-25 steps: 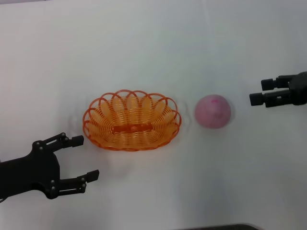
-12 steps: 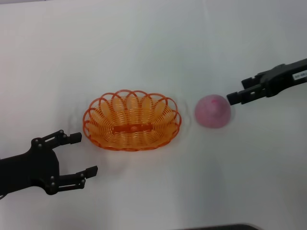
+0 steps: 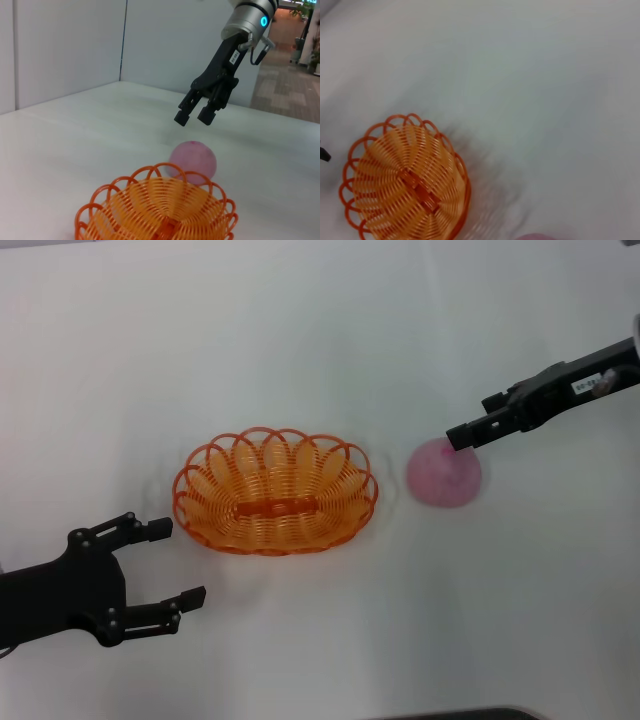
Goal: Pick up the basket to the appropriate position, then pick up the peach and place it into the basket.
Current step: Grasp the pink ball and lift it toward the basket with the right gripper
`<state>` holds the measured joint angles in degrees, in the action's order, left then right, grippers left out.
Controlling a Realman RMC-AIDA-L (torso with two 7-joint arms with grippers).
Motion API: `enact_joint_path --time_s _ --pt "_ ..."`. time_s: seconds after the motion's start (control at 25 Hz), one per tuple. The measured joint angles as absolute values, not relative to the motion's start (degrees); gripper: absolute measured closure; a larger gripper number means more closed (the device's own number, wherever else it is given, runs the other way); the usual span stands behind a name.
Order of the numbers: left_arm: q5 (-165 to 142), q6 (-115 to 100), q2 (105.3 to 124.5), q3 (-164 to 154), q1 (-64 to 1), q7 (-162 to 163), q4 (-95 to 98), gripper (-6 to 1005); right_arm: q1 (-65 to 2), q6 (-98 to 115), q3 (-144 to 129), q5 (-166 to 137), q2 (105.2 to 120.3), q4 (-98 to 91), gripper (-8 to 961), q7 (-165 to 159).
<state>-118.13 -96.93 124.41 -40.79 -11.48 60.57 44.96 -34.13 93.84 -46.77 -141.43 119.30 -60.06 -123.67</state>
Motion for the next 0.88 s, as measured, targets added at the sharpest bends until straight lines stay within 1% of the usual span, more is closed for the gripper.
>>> enact_joint_path --time_s 0.44,0.88 --pt "-118.1 -96.1 124.36 -40.1 -11.5 60.9 45.0 112 -34.1 88.2 -54.8 -141.8 119.57 -58.3 16 -127.6" --pt "-118.1 -96.7 124.36 -39.3 -11.2 60.9 44.4 111 -34.5 86.6 -56.7 -142.3 119.63 -56.1 15 -127.8"
